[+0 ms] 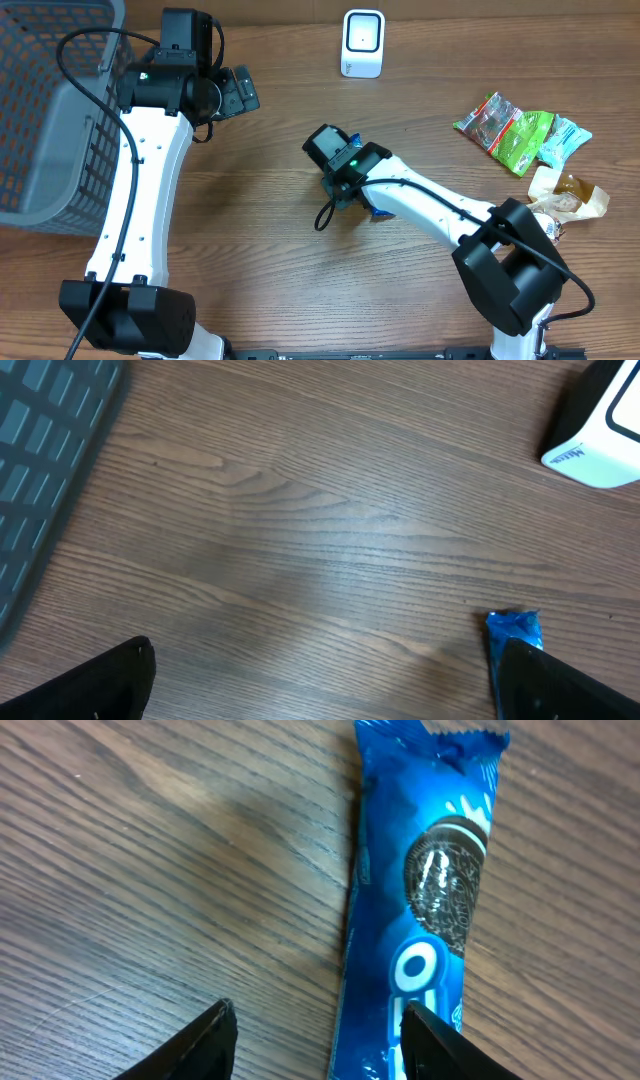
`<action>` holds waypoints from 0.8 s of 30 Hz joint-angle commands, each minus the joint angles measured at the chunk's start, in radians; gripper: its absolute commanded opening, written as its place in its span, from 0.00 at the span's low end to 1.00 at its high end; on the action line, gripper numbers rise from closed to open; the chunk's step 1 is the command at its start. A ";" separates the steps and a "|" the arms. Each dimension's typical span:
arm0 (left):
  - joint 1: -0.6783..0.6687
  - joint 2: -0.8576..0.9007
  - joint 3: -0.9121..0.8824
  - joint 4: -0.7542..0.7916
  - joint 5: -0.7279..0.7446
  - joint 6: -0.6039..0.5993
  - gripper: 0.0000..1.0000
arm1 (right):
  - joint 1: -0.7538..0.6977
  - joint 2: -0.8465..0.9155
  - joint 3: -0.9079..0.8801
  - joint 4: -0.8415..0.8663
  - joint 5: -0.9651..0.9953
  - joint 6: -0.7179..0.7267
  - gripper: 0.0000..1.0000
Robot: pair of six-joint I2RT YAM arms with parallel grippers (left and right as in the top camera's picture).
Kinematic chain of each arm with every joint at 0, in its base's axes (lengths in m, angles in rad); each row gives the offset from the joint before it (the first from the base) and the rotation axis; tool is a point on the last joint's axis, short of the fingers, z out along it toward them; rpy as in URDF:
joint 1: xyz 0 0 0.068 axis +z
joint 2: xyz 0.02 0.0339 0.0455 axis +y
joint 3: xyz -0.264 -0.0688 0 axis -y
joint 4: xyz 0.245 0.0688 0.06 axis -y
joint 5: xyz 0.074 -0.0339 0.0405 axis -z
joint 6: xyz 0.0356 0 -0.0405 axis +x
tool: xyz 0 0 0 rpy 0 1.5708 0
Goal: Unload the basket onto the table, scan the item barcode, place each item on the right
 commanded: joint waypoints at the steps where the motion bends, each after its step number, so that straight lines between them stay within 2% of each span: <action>1: -0.002 0.012 0.006 0.001 0.008 -0.007 1.00 | -0.007 0.026 0.005 0.010 0.093 0.000 0.54; 15: -0.002 0.012 0.006 0.001 0.008 -0.007 1.00 | -0.034 0.113 0.004 0.012 0.108 0.001 0.52; 17: -0.002 0.012 0.006 0.001 0.008 -0.007 1.00 | -0.034 0.113 0.004 0.012 0.108 0.001 0.47; 19: -0.002 0.012 0.006 0.001 0.008 -0.007 1.00 | -0.034 0.113 0.004 0.012 0.109 0.001 0.37; 21: -0.002 0.012 0.006 0.001 0.008 -0.007 1.00 | -0.034 0.113 0.004 0.013 0.112 0.001 0.22; 24: -0.002 0.012 0.006 0.001 0.008 -0.007 1.00 | -0.034 0.113 0.004 0.010 0.111 0.004 0.09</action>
